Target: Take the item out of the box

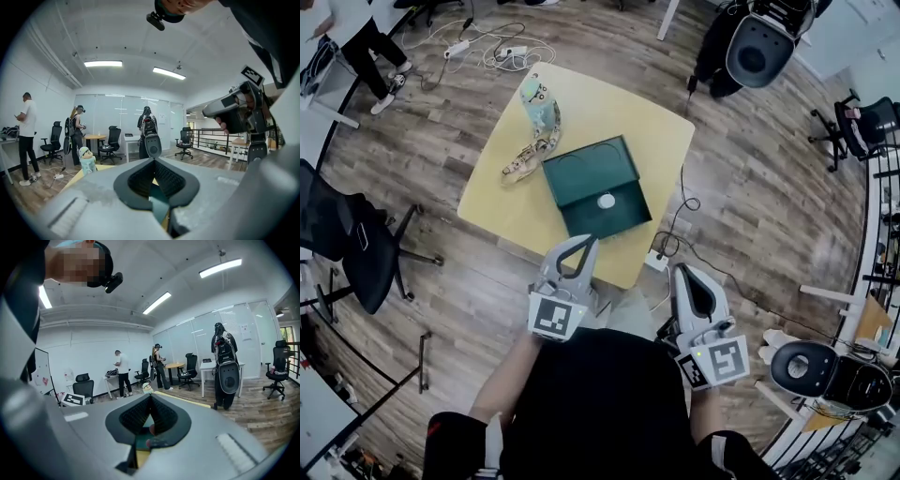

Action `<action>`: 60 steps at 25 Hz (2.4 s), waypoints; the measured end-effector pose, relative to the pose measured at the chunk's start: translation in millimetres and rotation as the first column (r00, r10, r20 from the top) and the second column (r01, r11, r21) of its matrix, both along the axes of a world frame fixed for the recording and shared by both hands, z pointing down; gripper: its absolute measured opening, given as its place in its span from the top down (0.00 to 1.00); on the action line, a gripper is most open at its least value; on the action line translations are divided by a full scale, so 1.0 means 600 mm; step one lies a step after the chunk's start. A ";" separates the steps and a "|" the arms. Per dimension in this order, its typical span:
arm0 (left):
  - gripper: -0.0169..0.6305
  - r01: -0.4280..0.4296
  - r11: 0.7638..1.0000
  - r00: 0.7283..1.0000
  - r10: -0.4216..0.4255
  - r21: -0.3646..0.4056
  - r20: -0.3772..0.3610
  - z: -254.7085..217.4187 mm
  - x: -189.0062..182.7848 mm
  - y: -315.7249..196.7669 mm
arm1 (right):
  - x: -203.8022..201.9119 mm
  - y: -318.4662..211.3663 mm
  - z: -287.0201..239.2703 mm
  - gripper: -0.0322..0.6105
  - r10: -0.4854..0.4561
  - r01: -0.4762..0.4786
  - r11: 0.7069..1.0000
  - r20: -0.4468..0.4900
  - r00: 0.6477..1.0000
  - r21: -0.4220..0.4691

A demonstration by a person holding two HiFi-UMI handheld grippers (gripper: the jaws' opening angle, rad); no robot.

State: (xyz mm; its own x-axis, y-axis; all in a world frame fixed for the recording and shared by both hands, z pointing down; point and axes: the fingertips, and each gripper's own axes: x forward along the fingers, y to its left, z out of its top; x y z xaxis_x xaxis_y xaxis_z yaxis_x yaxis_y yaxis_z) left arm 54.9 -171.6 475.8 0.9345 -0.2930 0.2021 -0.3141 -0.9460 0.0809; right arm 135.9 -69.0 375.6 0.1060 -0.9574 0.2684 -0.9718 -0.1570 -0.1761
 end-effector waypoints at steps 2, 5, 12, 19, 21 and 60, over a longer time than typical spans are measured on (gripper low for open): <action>0.97 0.010 1.000 1.000 -0.010 -0.002 0.019 0.017 0.007 -0.006 | 0.009 -0.006 0.007 0.95 -0.011 0.011 1.000 0.004 1.000 -0.012; 0.97 0.027 0.999 0.998 -0.026 -0.018 0.048 0.046 0.018 -0.012 | 0.023 -0.014 0.016 0.95 -0.025 0.026 0.999 0.009 1.000 -0.027; 0.97 0.043 0.999 0.990 -0.041 -0.009 0.132 0.112 0.048 -0.021 | 0.054 -0.040 0.035 0.95 -0.068 0.069 0.996 0.025 0.997 -0.055; 0.97 0.065 0.998 0.975 -0.060 -0.016 0.215 0.173 0.070 -0.038 | 0.083 -0.073 0.051 0.95 -0.119 0.122 0.990 0.039 0.992 -0.072; 0.97 0.074 0.997 0.970 -0.067 -0.022 0.235 0.187 0.074 -0.044 | 0.088 -0.086 0.056 0.95 -0.139 0.142 0.987 0.042 0.989 -0.080; 0.61 0.234 0.951 0.757 -0.048 -0.202 0.652 0.420 0.154 -0.076 | 0.173 -0.224 0.136 0.95 -0.389 0.412 0.899 0.159 0.907 -0.148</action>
State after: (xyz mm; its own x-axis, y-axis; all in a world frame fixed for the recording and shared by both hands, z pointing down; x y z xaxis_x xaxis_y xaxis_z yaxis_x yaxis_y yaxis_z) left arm 147.5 -217.1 727.9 0.5153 -0.2620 0.8159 -0.5087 -0.8598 0.0452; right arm 239.5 -203.3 457.3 -0.3212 -0.8485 0.4206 -0.9312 0.2021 -0.3033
